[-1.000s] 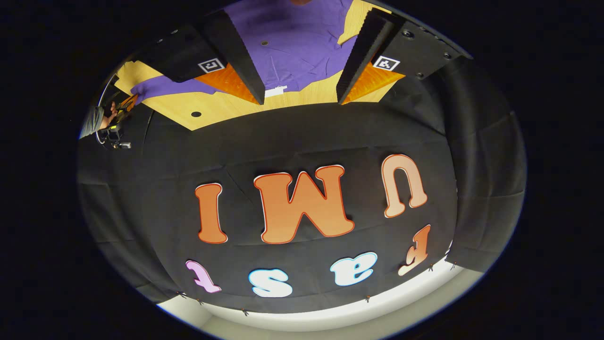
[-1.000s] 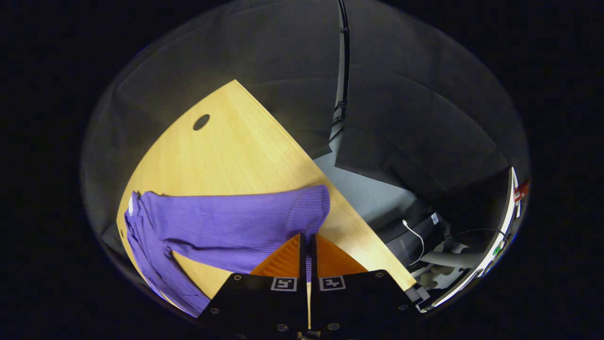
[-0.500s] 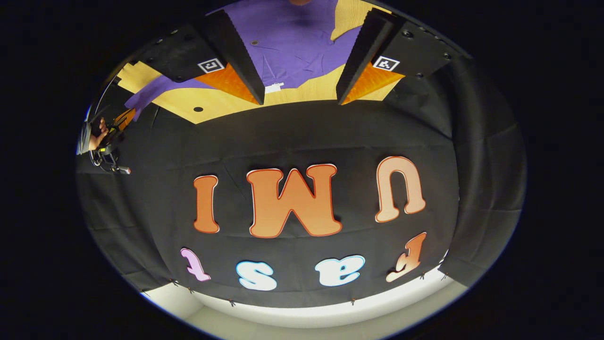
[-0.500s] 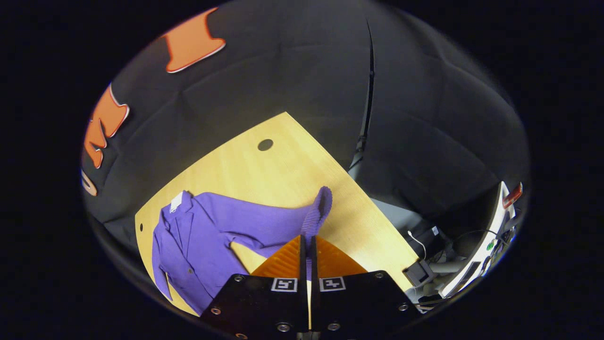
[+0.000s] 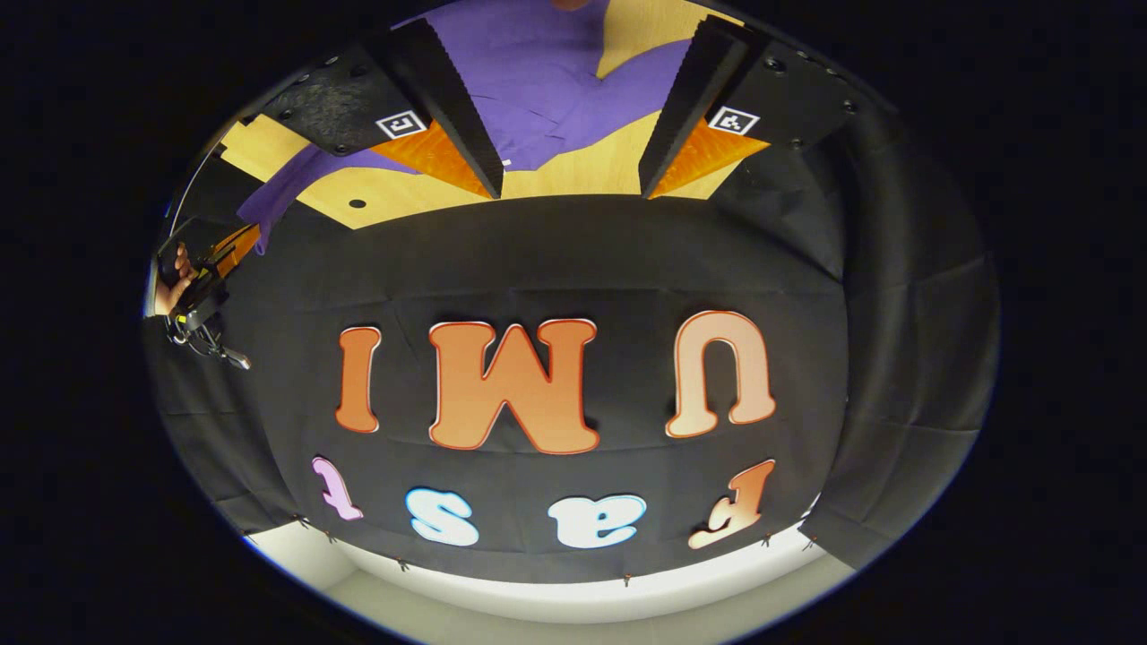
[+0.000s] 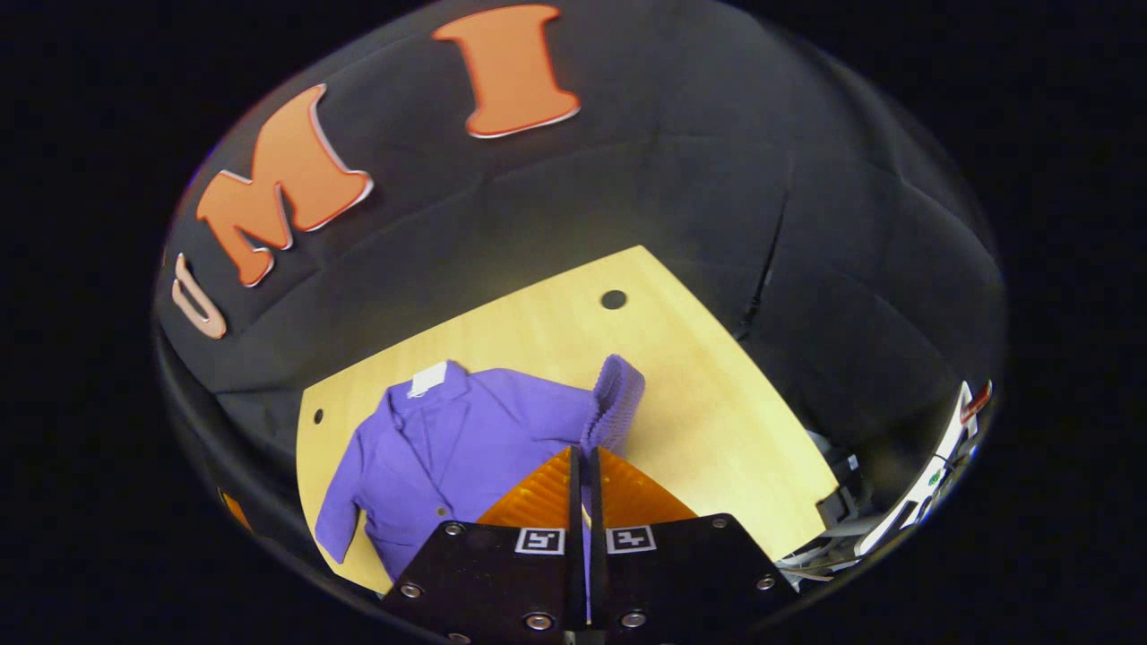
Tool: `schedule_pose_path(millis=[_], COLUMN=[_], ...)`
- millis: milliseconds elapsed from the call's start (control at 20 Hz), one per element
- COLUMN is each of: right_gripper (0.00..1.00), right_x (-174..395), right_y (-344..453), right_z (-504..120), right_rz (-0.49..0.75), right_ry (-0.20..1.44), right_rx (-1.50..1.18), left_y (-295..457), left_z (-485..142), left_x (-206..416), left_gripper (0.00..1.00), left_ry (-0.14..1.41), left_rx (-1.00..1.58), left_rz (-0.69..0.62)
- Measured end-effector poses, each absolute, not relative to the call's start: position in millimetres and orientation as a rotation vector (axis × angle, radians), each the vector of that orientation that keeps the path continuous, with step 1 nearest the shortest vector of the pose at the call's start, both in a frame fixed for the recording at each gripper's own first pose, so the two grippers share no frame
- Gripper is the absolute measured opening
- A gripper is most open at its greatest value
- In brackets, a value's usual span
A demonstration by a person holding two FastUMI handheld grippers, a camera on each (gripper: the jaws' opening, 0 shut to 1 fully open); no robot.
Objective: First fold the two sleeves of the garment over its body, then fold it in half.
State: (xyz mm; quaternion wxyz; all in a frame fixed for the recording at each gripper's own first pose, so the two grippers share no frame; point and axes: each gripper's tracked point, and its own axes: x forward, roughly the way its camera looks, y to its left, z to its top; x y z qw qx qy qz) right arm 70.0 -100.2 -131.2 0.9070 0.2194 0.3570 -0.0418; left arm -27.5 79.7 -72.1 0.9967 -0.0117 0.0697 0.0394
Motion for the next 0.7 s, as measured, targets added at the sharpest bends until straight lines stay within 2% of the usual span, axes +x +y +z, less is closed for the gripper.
schedule_pose_path(millis=[200,450,650,700], right_gripper=[0.01,0.03,0.15,0.27], right_x=[93.8,102.8,107.5,106.2], right_y=[-44.5,-33.6,-8.6,-7.6], right_z=[-114.5,-152.9,-166.9,-176.8], right_rz=[-0.005,-0.041,0.025,0.028], right_ry=[0.723,0.795,0.803,0.822], right_rx=[0.373,0.291,0.305,0.277], left_y=[122.4,166.8,186.6,188.7], left_z=[-82.3,-92.2,-108.0,-109.4], left_x=[-37.2,-49.4,-53.1,-53.8], left_gripper=[0.98,0.98,0.98,0.98], left_ry=[0.154,0.174,0.214,0.221], left_rx=[-0.036,-0.045,-0.01,-0.013], left_rz=[0.143,0.226,0.283,0.29])
